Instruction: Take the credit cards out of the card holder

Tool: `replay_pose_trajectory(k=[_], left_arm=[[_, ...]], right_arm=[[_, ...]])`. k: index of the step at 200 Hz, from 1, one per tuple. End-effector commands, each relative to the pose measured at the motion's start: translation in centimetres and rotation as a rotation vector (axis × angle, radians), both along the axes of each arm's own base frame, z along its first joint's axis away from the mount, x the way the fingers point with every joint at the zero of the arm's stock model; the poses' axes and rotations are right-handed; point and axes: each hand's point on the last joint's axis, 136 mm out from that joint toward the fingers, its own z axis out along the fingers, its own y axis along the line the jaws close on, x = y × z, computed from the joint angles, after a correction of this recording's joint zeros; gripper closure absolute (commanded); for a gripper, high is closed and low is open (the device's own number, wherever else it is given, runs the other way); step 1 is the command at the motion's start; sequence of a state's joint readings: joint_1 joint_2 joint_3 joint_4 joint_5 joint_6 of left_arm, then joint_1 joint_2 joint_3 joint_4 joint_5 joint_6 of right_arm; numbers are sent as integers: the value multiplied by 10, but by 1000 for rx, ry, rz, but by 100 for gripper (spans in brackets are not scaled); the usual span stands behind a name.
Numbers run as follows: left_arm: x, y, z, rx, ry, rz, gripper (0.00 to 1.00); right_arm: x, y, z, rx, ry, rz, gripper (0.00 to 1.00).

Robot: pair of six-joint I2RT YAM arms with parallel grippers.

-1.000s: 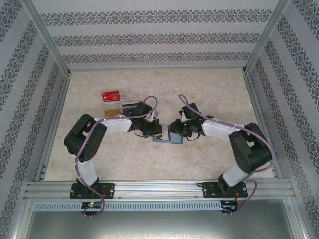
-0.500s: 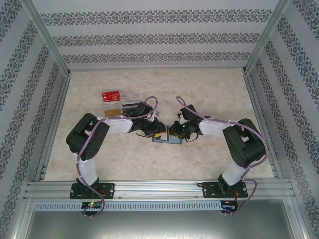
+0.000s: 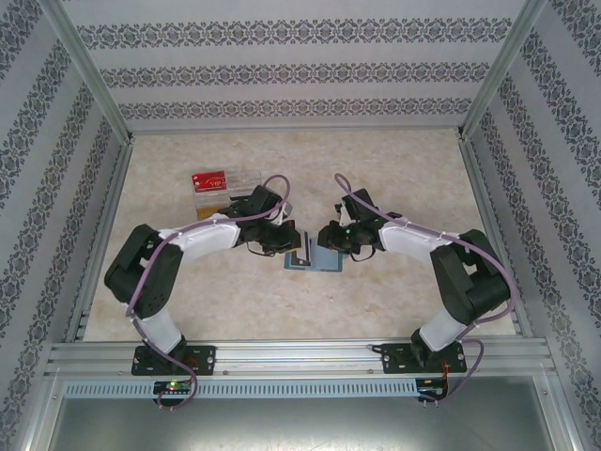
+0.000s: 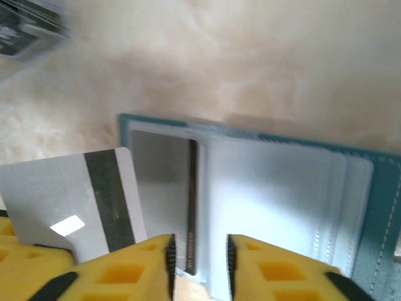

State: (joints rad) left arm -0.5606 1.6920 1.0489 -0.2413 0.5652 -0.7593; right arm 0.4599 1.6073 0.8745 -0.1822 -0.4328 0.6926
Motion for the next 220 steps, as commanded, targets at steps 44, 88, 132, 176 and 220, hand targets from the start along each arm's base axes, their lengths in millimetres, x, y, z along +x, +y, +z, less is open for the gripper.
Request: replay_pose_trajectory(k=[44, 88, 132, 176, 220], left_arm=[[43, 87, 79, 365, -345, 85, 100], [73, 124, 124, 514, -581, -12, 100], [92, 160, 129, 674, -579, -165, 100], [106, 167, 113, 760, -589, -386, 100], [112, 153, 106, 767, -736, -624, 100]], right_arm=[[37, -20, 70, -10, -261, -32, 29], [47, -30, 72, -15, -327, -30, 3], [51, -43, 64, 19, -345, -63, 2], [52, -55, 53, 16, -325, -99, 2], [49, -61, 53, 23, -330, -117, 2]])
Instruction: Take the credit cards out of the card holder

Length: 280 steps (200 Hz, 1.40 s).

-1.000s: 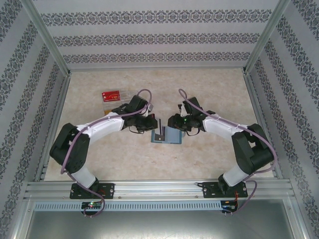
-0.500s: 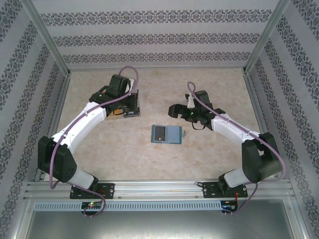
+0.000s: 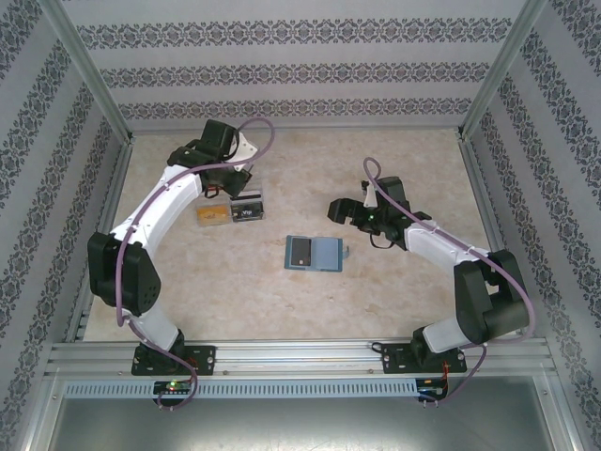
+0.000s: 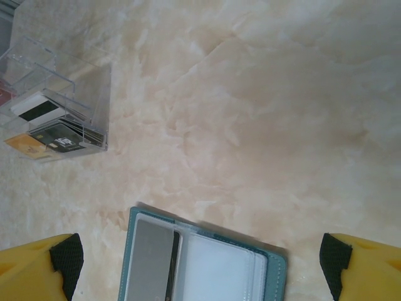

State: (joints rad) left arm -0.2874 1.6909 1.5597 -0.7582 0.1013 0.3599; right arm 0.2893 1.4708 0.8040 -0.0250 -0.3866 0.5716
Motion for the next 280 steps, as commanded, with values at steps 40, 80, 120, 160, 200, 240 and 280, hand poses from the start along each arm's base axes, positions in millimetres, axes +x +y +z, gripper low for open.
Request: replay_pose_trajectory(k=[40, 80, 120, 160, 200, 240, 280], left_arm=[[-10, -6, -22, 182, 20, -385, 100], [-16, -6, -43, 258, 103, -547, 100], [0, 0, -61, 338, 150, -561, 100], [8, 7, -77, 404, 164, -562, 100], [16, 13, -83, 481, 162, -567, 100], [20, 9, -90, 502, 162, -600, 100], [21, 5, -99, 504, 182, -643, 100]], right_arm=[[-1, -6, 16, 19, -63, -14, 2], [-1, -4, 16, 33, -61, -15, 2], [-1, -5, 16, 28, -63, -13, 2], [-2, -5, 15, 27, -59, -11, 2], [-3, -2, 17, 42, -47, -1, 2], [-5, -1, 21, 46, -53, 2, 2], [-5, 2, 20, 64, -42, 6, 2]])
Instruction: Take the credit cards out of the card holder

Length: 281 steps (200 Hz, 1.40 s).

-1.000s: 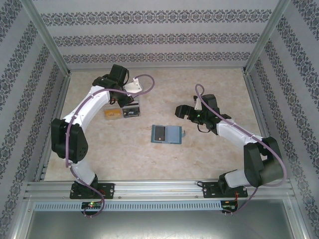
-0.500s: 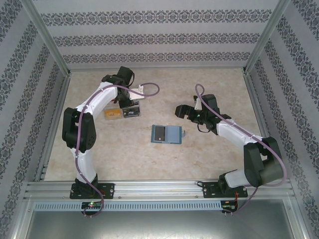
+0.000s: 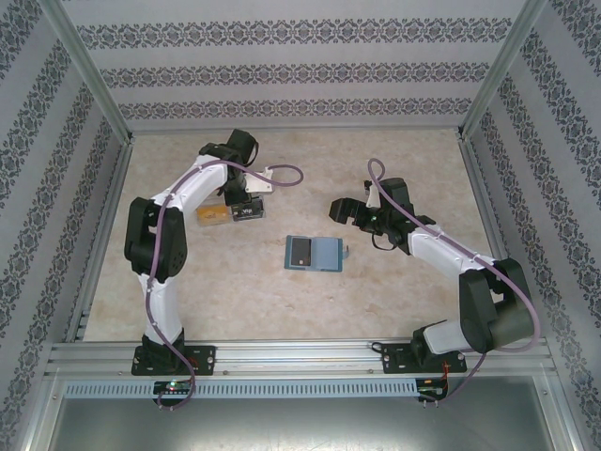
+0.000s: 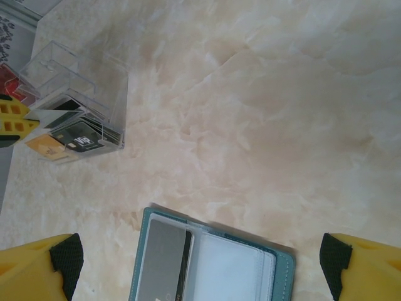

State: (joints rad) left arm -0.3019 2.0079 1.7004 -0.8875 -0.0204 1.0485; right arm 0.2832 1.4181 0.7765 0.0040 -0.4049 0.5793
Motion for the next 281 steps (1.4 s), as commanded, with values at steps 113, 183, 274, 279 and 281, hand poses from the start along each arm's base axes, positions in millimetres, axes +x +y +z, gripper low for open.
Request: replay_pose_trajectory(k=[113, 183, 274, 279, 281], left_arm=[[23, -4, 4, 69, -35, -62, 88], [30, 1, 10, 89, -73, -35, 79], [39, -8, 58, -37, -196, 93, 74], [38, -10, 65, -68, -211, 115, 73], [38, -11, 68, -81, -218, 125, 73]], right_arm=[[-3, 9, 4, 40, 12, 27, 2], [-4, 9, 4, 39, 12, 25, 2], [-4, 8, 2, 29, 15, 25, 2], [-4, 8, 3, 26, 13, 26, 2], [-5, 9, 2, 24, 15, 27, 2]])
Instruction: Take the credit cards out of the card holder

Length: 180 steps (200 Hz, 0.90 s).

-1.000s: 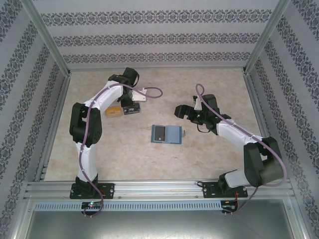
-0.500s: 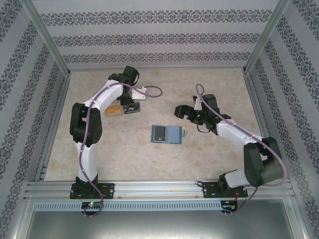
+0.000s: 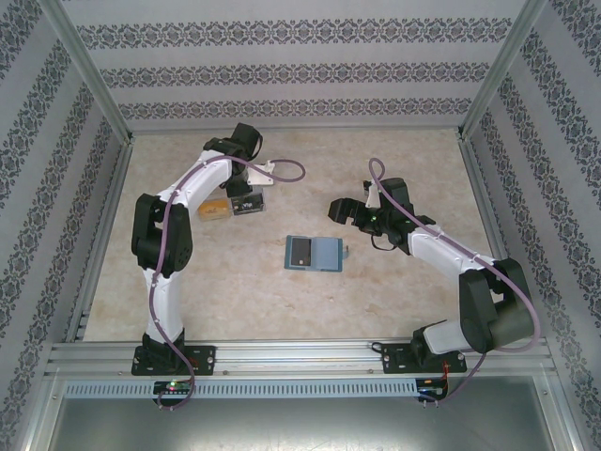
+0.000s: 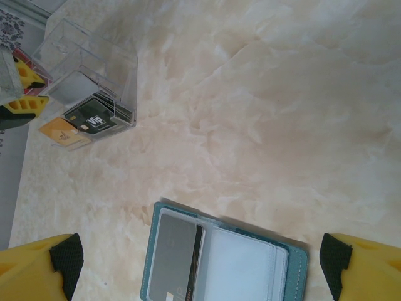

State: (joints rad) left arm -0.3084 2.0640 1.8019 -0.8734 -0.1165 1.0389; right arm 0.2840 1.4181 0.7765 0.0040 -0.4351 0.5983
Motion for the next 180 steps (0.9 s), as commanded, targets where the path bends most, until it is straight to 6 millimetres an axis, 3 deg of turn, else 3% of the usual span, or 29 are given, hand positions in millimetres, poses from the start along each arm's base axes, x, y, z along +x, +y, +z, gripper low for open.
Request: replay_pose_trajectory(k=[1, 41, 76, 115, 152, 180], left_arm=[[9, -16, 58, -155, -143, 87, 73], [-1, -15, 114, -399, -325, 335, 67], [-31, 0, 131, -612, -416, 614, 59], [-69, 27, 125, -774, -446, 964, 52], [-107, 31, 107, -902, -399, 1078, 37], [-130, 33, 92, -916, -328, 1158, 35]], right_arm=[[-2, 4, 1, -6, -3, 15, 2], [-7, 18, 5, -80, -23, 46, 4], [-21, 41, 4, -168, -37, 99, 5], [-43, 63, -20, -262, 27, 134, 11], [-59, 82, -52, -280, 147, 135, 28], [-61, 89, -72, -246, 234, 96, 41]])
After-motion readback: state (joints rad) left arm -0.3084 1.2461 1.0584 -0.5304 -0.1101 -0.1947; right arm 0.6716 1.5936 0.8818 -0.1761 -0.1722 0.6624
